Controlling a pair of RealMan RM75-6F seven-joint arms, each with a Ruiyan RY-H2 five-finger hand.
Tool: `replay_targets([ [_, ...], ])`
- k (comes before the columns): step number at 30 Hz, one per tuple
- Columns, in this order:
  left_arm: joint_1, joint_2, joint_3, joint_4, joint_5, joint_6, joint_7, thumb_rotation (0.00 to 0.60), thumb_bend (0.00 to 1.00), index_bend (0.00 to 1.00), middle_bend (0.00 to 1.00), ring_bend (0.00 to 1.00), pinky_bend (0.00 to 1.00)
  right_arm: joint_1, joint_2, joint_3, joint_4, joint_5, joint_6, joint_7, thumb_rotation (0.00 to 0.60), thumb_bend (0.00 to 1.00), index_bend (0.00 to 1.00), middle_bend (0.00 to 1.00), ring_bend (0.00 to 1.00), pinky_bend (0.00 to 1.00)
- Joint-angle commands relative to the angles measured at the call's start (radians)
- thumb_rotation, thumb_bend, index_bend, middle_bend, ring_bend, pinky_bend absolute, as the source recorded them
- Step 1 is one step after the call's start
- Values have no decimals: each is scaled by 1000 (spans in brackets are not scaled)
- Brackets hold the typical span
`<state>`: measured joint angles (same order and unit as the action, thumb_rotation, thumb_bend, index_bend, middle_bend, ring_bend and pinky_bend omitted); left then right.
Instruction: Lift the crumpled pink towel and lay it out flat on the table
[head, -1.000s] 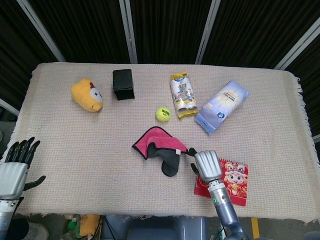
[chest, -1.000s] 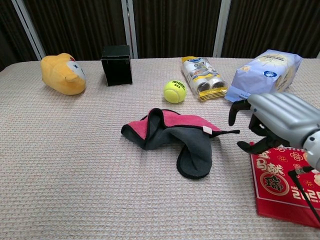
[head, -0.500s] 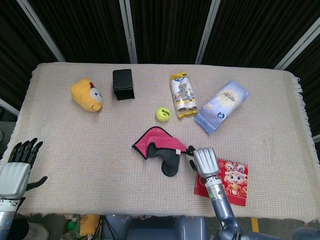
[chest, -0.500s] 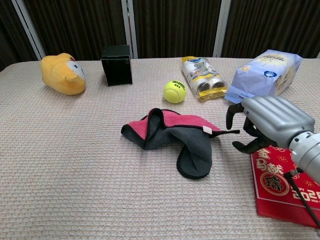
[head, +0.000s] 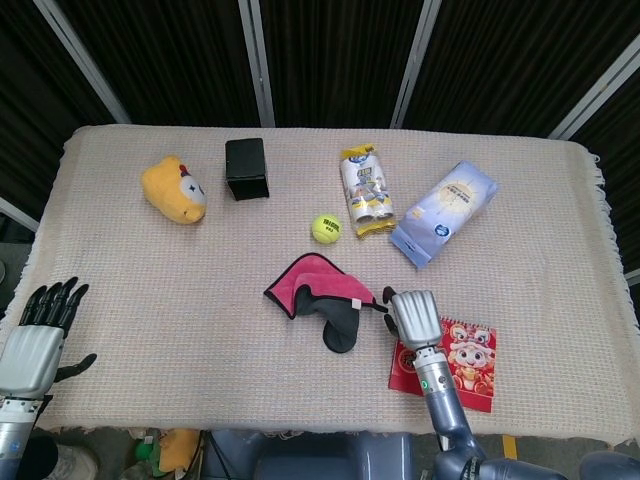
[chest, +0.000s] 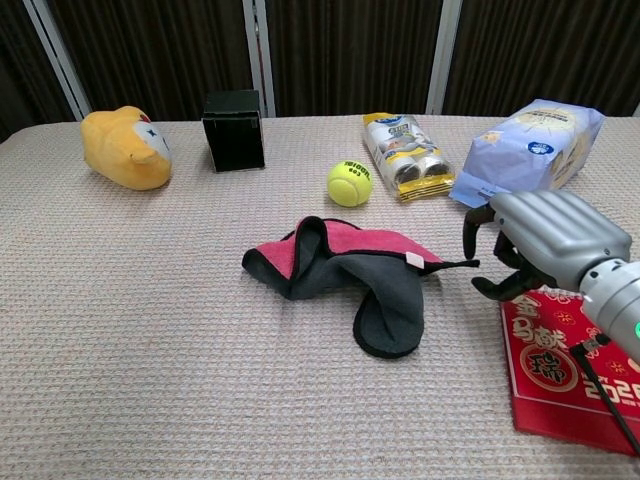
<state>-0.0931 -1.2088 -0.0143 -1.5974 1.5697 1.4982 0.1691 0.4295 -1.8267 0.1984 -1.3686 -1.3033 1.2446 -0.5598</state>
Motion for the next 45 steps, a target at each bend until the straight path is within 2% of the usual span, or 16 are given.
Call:
replay_targets([
  [1, 0, -1, 1, -1, 0, 0, 1, 600, 0, 0, 0, 0, 0, 1, 0, -4, 0, -4, 4, 4, 600, 339, 515, 1000, 1000, 1000],
  [13, -1, -3, 4, 1, 1, -3, 4, 600, 0, 0, 0, 0, 0, 13, 4, -1, -26, -9, 18, -8, 600, 347, 518, 1000, 1000, 1000],
  [31, -5, -8, 6, 6, -5, -11, 6, 600, 0, 0, 0, 0, 0, 19, -7, -16, -2, -15, 25, 23, 600, 553, 664, 1000, 1000, 1000],
  [37, -6, -6, 8, 4, -4, -12, 5, 600, 0, 0, 0, 0, 0, 19, 0, -19, -9, -27, 37, 25, 600, 630, 669, 1000, 1000, 1000],
  [45, -7, -6, 9, 5, -5, -14, 5, 600, 0, 0, 0, 0, 0, 27, 39, -4, -69, -57, 64, 14, 600, 680, 671, 1000, 1000, 1000],
])
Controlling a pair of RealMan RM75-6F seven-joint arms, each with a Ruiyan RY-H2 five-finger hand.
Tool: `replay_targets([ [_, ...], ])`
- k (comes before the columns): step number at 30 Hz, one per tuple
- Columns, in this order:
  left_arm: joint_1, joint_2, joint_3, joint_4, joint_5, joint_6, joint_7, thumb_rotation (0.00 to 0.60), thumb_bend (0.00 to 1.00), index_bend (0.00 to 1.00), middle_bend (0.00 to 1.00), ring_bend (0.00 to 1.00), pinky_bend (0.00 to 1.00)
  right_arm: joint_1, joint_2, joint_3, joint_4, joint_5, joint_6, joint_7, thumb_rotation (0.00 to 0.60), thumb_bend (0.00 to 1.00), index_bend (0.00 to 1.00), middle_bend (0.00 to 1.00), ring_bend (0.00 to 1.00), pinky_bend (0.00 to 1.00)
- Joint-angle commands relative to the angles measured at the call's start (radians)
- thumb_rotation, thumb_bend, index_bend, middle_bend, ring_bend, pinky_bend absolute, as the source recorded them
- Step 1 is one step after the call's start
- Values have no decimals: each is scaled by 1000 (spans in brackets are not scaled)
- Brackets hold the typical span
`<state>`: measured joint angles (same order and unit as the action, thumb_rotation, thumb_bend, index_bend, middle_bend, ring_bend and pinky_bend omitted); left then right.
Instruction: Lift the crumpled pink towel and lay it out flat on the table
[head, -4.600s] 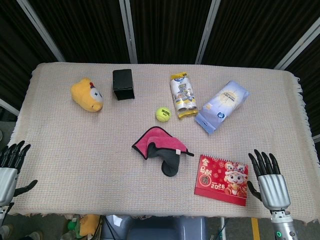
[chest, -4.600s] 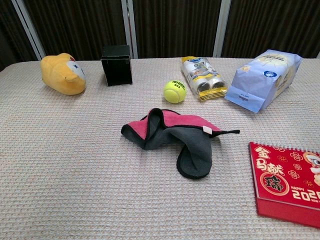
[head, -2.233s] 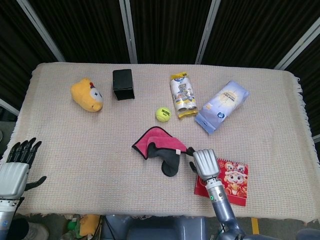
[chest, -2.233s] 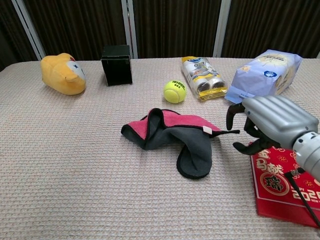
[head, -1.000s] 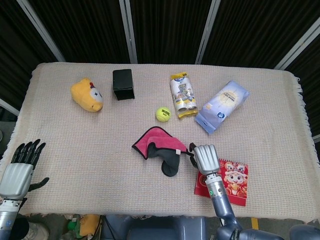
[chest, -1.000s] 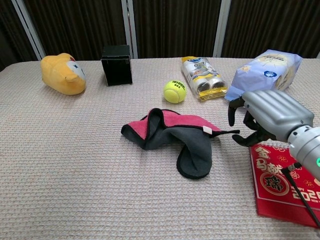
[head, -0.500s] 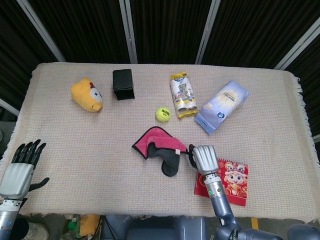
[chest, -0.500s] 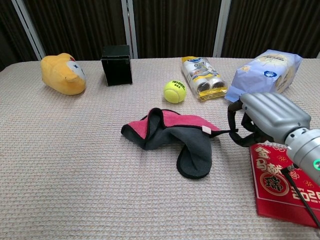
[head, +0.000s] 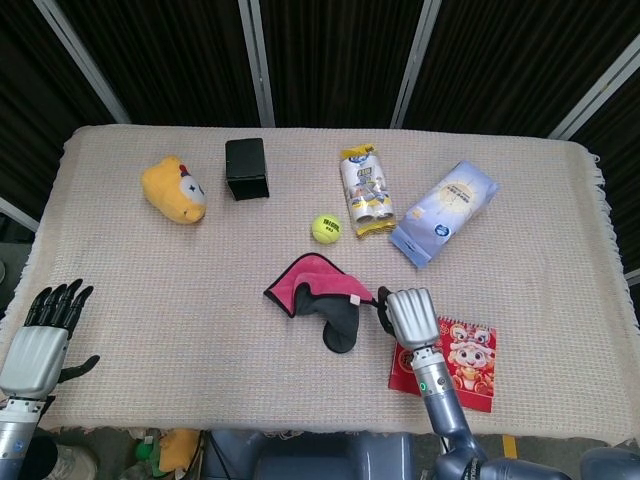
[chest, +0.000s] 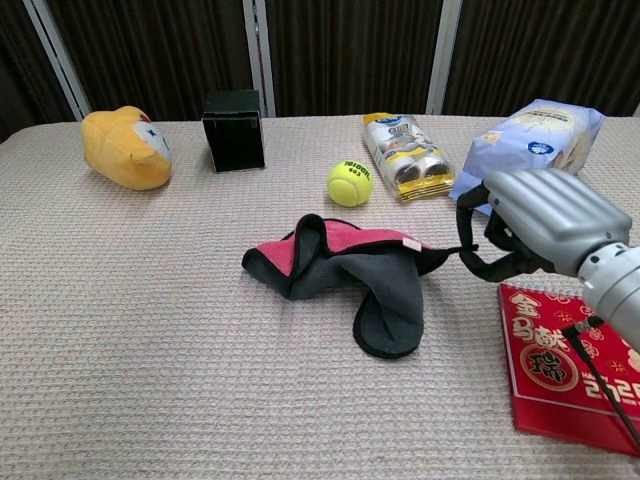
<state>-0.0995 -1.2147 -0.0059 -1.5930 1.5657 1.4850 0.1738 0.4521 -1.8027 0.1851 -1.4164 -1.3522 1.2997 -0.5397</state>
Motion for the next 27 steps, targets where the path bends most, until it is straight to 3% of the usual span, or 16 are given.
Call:
replay_targets([
  [1, -1, -1, 0, 1, -1, -2, 0, 600, 0, 0, 0, 0, 0, 5, 21, 12, -32, -9, 11, -10, 600, 683, 672, 1000, 1000, 1000],
  [13, -4, -1, -5, 0, -17, -11, -1, 600, 0, 0, 0, 0, 0, 35, 99, 71, -149, -9, 16, -48, 600, 694, 672, 1000, 1000, 1000],
  [27, -32, -17, -20, 5, -73, -80, -24, 600, 0, 0, 0, 0, 0, 129, 155, 193, -299, 65, -19, -205, 600, 698, 672, 1000, 1000, 1000],
])
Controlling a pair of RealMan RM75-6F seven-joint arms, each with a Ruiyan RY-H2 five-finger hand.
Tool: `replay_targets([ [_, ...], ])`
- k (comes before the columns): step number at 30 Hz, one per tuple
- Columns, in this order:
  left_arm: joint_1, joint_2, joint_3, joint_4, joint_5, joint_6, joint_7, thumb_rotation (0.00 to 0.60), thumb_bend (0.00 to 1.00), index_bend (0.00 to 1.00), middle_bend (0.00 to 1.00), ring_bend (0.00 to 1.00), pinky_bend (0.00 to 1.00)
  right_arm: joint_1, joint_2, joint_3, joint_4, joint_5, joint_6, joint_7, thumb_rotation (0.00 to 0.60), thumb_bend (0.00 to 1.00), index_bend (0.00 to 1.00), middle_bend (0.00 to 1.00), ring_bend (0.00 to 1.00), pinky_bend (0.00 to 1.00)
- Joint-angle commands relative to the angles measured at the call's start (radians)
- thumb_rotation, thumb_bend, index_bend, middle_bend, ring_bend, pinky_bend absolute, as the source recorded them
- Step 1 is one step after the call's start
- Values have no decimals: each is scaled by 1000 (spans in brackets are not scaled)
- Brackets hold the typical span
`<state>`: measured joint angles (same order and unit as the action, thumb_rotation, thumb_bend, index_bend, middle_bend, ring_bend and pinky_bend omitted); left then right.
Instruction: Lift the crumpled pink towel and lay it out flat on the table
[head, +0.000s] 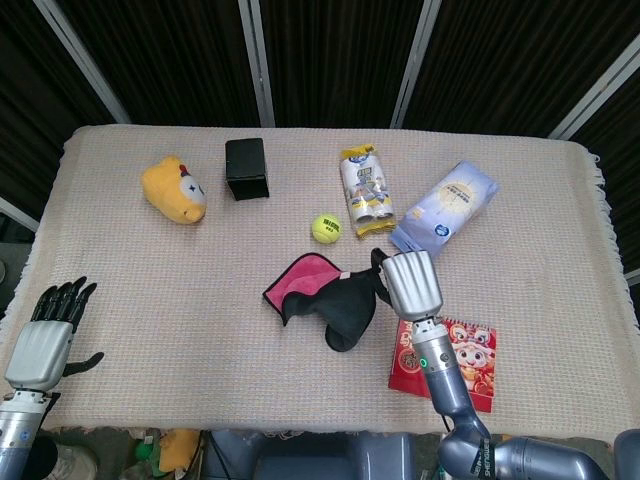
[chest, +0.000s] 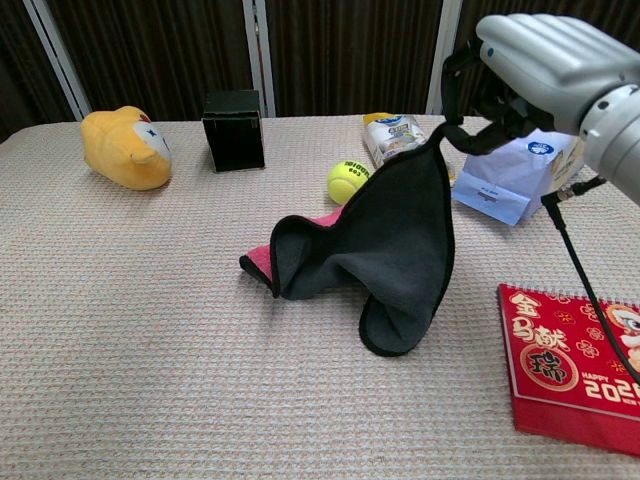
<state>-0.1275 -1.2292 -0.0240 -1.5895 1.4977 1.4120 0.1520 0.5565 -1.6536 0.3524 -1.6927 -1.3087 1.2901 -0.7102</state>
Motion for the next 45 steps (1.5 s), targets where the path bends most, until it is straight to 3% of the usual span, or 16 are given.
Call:
replay_targets([
  [1, -5, -4, -3, 3, -8, -10, -4, 600, 0, 0, 0, 0, 0, 33, 6, 34, -28, 32, -13, -48, 600, 698, 672, 1000, 1000, 1000],
  [9, -24, -18, -23, 11, -28, -27, -20, 600, 0, 0, 0, 0, 25, 102, -21, 87, -38, 118, -29, -137, 600, 701, 672, 1000, 1000, 1000],
  [14, -50, -40, -52, 6, -29, -27, -11, 600, 7, 0, 9, 6, 102, 128, -40, 95, -16, 158, -24, -158, 600, 707, 672, 1000, 1000, 1000],
  [22, -109, -52, -81, -28, -5, -63, -27, 600, 11, 6, 21, 11, 107, 156, -47, 99, 9, 197, -15, -170, 600, 710, 672, 1000, 1000, 1000],
  [28, -157, -55, -97, -20, 2, -107, -3, 600, 11, 51, 138, 122, 213, 170, -47, 100, 22, 221, -7, -170, 600, 712, 672, 1000, 1000, 1000],
  [33, -191, -84, -118, -26, -3, -120, 24, 600, 13, 90, 338, 305, 351, 181, -47, 95, 31, 236, -3, -168, 600, 711, 672, 1000, 1000, 1000],
  [37, -208, -114, -129, -29, -22, -130, 58, 600, 13, 114, 419, 376, 416, 186, -46, 89, 35, 245, 2, -167, 600, 711, 672, 1000, 1000, 1000],
  [41, -223, -139, -147, -47, -63, -141, 87, 600, 13, 124, 409, 377, 417, 193, -44, 84, 35, 249, 11, -168, 600, 711, 672, 1000, 1000, 1000],
  [43, -232, -146, -154, -55, -83, -153, 103, 600, 13, 111, 350, 346, 398, 196, -43, 82, 33, 251, 15, -169, 600, 711, 672, 1000, 1000, 1000],
  [45, -245, -147, -154, -67, -99, -175, 114, 600, 13, 80, 242, 248, 327, 200, -43, 80, 31, 253, 20, -171, 600, 711, 672, 1000, 1000, 1000],
])
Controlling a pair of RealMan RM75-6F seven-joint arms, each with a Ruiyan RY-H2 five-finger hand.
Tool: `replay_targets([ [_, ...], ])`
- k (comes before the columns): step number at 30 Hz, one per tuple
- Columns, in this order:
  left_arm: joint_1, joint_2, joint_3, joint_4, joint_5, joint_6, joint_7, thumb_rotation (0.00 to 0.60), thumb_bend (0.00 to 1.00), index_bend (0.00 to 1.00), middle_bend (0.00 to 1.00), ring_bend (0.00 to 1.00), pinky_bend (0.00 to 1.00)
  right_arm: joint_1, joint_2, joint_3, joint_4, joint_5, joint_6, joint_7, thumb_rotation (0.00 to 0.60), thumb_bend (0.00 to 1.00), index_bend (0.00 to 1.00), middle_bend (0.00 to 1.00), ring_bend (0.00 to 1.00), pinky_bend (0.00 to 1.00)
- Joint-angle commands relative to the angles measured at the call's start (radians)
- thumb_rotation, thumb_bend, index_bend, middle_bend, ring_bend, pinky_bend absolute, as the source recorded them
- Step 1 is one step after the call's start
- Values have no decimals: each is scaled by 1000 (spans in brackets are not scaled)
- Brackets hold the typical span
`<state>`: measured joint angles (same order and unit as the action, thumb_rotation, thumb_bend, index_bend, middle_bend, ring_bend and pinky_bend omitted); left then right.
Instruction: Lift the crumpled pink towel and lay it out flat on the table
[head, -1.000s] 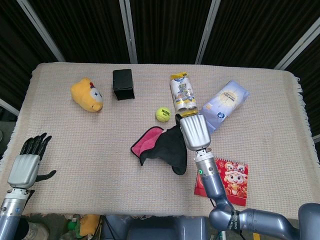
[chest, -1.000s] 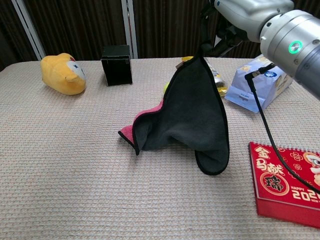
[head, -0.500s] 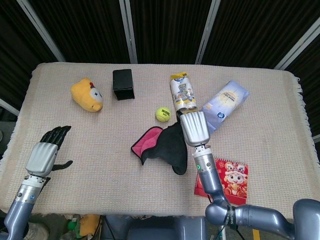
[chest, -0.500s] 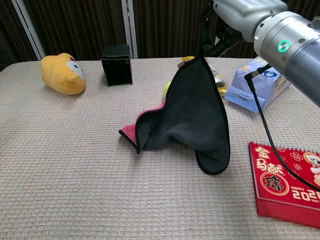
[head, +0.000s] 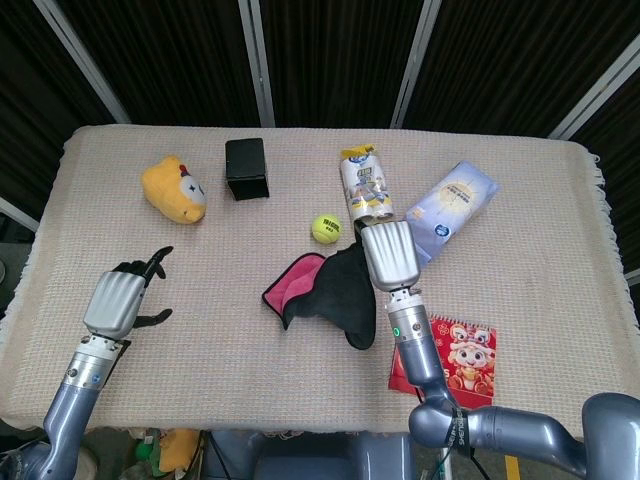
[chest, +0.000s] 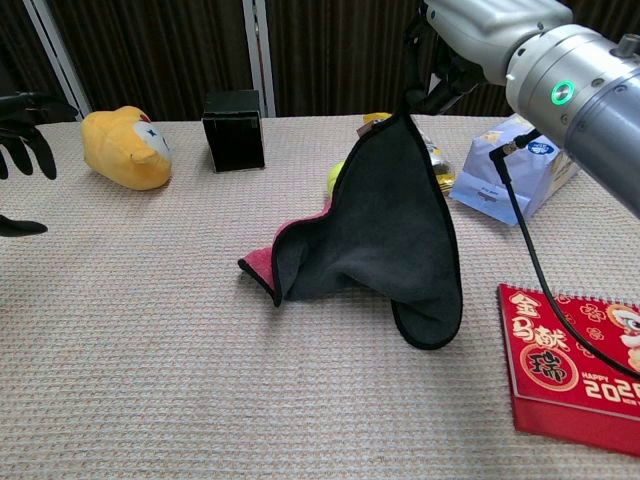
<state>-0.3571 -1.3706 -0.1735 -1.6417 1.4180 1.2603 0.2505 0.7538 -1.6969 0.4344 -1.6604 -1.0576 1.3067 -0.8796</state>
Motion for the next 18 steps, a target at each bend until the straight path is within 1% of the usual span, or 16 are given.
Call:
replay_targets([
  [1, -22, -4, -2, -20, -19, -36, 18, 600, 13, 73, 218, 221, 305, 5, 0, -2, -2, 2, 6, -3, 600, 711, 672, 1000, 1000, 1000],
  [3, -35, 3, 7, -27, -14, -60, 19, 600, 13, 66, 189, 190, 280, 10, -1, -2, -3, 3, 11, -7, 600, 711, 672, 1000, 1000, 1000],
  [9, -49, 5, 24, -28, 7, -71, 12, 600, 13, 68, 185, 190, 277, 40, -4, 16, -7, 7, 26, -36, 600, 711, 673, 1000, 1000, 1000],
  [18, -38, 6, 40, -14, 31, -34, -28, 600, 13, 73, 181, 186, 272, 118, -10, 88, -30, 35, 50, -117, 600, 711, 675, 1000, 1000, 1000],
])
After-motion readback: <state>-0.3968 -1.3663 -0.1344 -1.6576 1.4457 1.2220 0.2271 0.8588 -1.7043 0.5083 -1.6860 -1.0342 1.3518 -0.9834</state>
